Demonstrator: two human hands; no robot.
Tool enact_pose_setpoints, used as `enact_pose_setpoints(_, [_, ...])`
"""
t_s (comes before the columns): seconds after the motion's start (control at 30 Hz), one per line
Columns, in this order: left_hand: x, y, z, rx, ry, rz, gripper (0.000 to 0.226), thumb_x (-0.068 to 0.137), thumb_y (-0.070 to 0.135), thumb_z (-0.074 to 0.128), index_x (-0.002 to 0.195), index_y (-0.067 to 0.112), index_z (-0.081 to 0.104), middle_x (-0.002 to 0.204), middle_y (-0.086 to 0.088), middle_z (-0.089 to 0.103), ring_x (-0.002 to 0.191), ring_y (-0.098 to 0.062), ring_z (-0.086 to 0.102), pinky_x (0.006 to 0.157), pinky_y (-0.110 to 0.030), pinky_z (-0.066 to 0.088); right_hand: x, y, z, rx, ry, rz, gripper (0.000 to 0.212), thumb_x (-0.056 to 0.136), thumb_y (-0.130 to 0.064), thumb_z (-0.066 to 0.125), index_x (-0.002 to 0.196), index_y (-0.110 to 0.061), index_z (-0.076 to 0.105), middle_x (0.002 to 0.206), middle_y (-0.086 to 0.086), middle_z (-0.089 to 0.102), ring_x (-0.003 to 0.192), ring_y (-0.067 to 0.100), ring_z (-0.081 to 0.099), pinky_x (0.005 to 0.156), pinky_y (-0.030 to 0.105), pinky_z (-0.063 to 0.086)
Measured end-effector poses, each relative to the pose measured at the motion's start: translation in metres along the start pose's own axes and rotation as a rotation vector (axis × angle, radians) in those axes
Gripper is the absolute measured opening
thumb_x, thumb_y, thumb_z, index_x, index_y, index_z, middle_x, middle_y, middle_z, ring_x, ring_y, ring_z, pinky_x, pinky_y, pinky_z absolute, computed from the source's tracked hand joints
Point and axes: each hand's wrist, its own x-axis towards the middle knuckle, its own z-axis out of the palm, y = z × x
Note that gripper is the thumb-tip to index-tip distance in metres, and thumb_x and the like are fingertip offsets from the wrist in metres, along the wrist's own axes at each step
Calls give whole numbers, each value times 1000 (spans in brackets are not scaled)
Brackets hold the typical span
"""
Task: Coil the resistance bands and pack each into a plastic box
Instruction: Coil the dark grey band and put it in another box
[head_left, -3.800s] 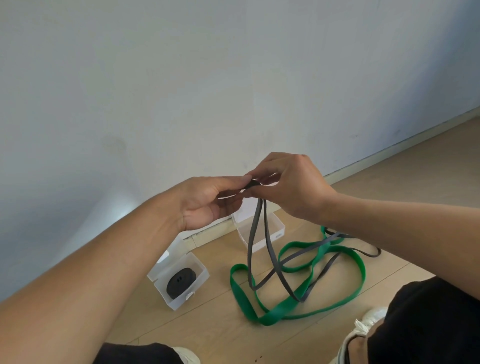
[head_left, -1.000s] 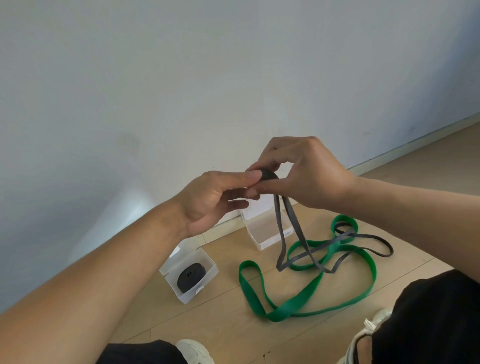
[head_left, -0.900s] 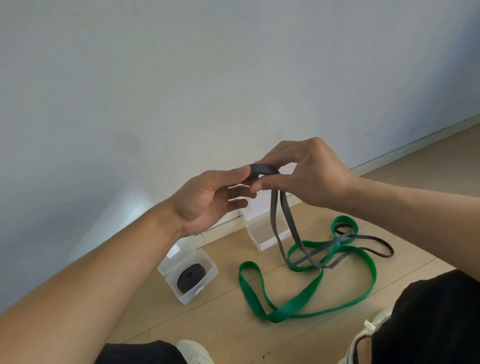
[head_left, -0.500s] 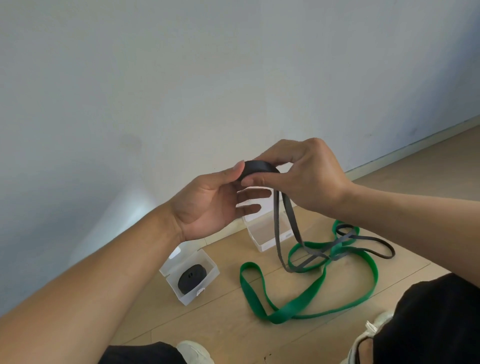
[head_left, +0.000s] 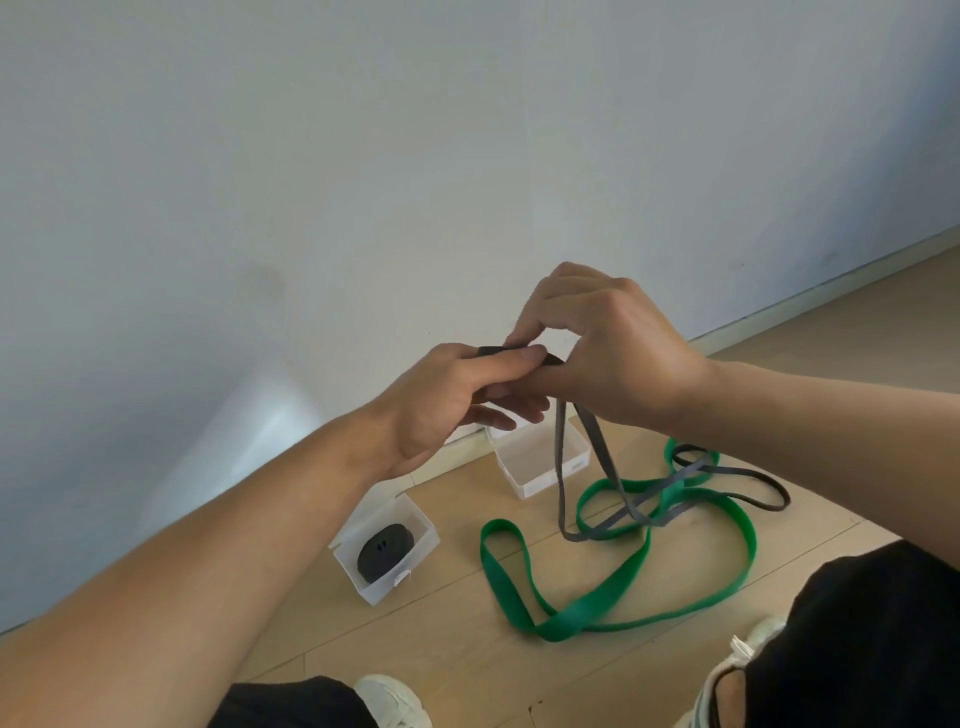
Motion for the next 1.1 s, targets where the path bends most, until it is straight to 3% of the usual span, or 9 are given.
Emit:
enact_pose_setpoints(0.1, [-1, 0, -5, -94, -59, 18, 44, 92, 42, 51, 110, 13, 79, 92, -8, 75, 92, -20, 71, 87, -35, 50, -3, 1, -3, 87, -6, 64, 18, 77, -36, 83, 91, -25, 81, 92, -14, 75, 99, 9, 63, 83, 35, 52])
enact_pose_setpoints(0.2, [-3, 2, -8, -216, -140, 48, 43, 96, 40, 45, 110, 21, 80, 97, -4, 75, 95, -21, 69, 92, -38, 48, -3, -1, -3, 155, -19, 62, 14, 81, -24, 83, 89, -34, 77, 87, -11, 76, 95, 11, 65, 81, 37, 52])
enact_pose_setpoints(0.27, [-2, 3, -7, -233, -167, 36, 40, 96, 41, 47, 112, 23, 79, 105, -2, 75, 98, -22, 68, 95, -40, 48, -3, -1, -3, 157, 3, 65, 12, 85, -20, 80, 94, -28, 80, 88, -7, 77, 93, 13, 67, 79, 38, 53])
enact_pose_setpoints(0.4, [0, 8, -5, -117, 101, -51, 49, 76, 48, 80, 112, 15, 78, 112, -6, 75, 98, -21, 73, 89, -36, 60, -1, 3, -8, 57, 16, 68, 13, 88, -24, 77, 100, -22, 81, 89, -6, 79, 90, 15, 69, 74, 40, 55])
enact_pose_setpoints(0.47, [1, 6, -8, -105, 182, -58, 59, 64, 46, 81, 110, 10, 77, 107, -6, 77, 96, -19, 74, 83, -33, 59, -1, 3, -10, 25, 13, 58, 15, 87, -27, 78, 102, -23, 81, 84, -5, 78, 87, 15, 68, 72, 39, 55])
enact_pose_setpoints(0.67, [-4, 2, -16, -258, -20, -9, 45, 88, 37, 66, 122, 8, 73, 90, -1, 73, 88, -16, 67, 86, -30, 51, 1, -7, -12, 254, 8, 135, 24, 73, -31, 88, 96, -31, 80, 85, -12, 70, 84, 8, 66, 73, 15, 50])
enact_pose_setpoints(0.87, [0, -3, -23, -508, -178, 49, 60, 69, 50, 86, 114, 11, 76, 91, -5, 73, 85, -18, 68, 81, -32, 55, 4, -12, -16, 479, 6, 227, 27, 66, -44, 83, 91, -34, 78, 89, -11, 78, 87, 14, 74, 85, 37, 59])
enact_pose_setpoints(1.0, [1, -6, -22, -533, -239, -16, 54, 79, 48, 77, 118, 11, 74, 99, -8, 72, 93, -23, 68, 87, -36, 56, 2, -11, -13, 362, 58, 252, 16, 66, -44, 86, 75, -47, 72, 79, -15, 74, 80, 6, 69, 73, 20, 53])
enact_pose_setpoints(1.1, [0, 0, -23, -397, -114, -122, 46, 85, 47, 64, 112, 11, 75, 106, -9, 72, 95, -24, 70, 88, -39, 58, 1, -7, -16, 224, 34, 249, 9, 76, -34, 86, 82, -37, 80, 75, -13, 71, 78, 7, 65, 65, 17, 47])
